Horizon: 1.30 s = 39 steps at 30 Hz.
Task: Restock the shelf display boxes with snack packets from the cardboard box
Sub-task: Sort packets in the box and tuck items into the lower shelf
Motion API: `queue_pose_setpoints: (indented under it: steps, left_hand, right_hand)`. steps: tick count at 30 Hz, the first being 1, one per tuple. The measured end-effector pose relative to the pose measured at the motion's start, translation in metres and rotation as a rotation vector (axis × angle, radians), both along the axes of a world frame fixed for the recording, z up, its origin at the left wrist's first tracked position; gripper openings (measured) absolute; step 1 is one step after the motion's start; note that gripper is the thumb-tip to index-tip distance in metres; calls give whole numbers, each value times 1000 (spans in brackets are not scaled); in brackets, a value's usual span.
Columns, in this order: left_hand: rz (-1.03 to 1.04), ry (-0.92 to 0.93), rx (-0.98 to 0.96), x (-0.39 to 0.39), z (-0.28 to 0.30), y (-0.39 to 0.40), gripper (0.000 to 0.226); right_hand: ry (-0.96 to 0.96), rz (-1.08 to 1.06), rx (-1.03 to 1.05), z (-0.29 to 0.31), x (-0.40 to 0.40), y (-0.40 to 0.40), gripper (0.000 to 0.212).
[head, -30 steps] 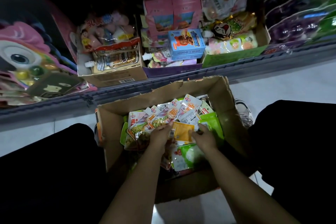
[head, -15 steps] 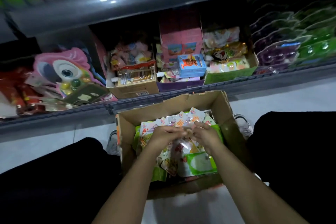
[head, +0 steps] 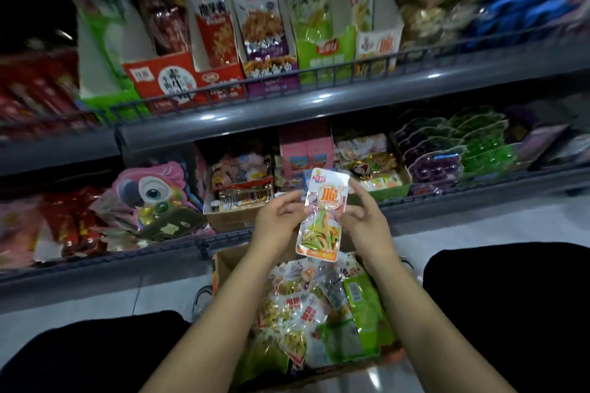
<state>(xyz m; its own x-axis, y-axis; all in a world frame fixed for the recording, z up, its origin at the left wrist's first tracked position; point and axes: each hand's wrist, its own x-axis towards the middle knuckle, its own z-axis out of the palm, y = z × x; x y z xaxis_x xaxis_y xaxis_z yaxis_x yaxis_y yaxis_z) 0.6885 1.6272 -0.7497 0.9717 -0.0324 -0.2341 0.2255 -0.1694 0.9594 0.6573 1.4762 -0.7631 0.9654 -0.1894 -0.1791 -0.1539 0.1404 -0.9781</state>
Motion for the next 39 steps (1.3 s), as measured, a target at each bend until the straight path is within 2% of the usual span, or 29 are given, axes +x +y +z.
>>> queue_pose_setpoints:
  steps: [4,9,12,17,20,22,24,27,31,35,39]
  left_hand:
    - [-85,-107,49,10,55,-13,26]
    - [-153,-197,40,30,122,-34,17]
    - [-197,-223,23,50,155,-47,11]
    - [-210,-246,11,84,196,-70,2]
    - [-175,-299,57,112,218,-82,7]
    - [-126,-373,85,131,236,-91,7]
    - [-56,-471,105,150,253,-101,4]
    - [44,-572,125,183,267,-116,17]
    - [115,-568,215,219,274,-138,22]
    - [100,-561,411,246,263,-153,21]
    - [42,-556,545,265,236,-155,22]
  right_hand:
    - [-169,-17,-38,57,9,-16,75]
    - [-268,12,-157,117,29,-44,42]
    - [-335,-11,-187,143,43,-59,37]
    - [-461,-22,-238,171,72,-75,35]
    - [-536,-88,-285,179,92,-82,37]
    - [-563,-122,-375,180,106,-88,40]
    - [-561,-139,-573,177,121,-95,42]
    - [-541,-66,-807,170,144,-100,49]
    - [-484,23,-1002,165,166,-105,54]
    - [-500,34,-1059,156,169,-111,48]
    - [-576,-8,-1018,149,172,-108,44]
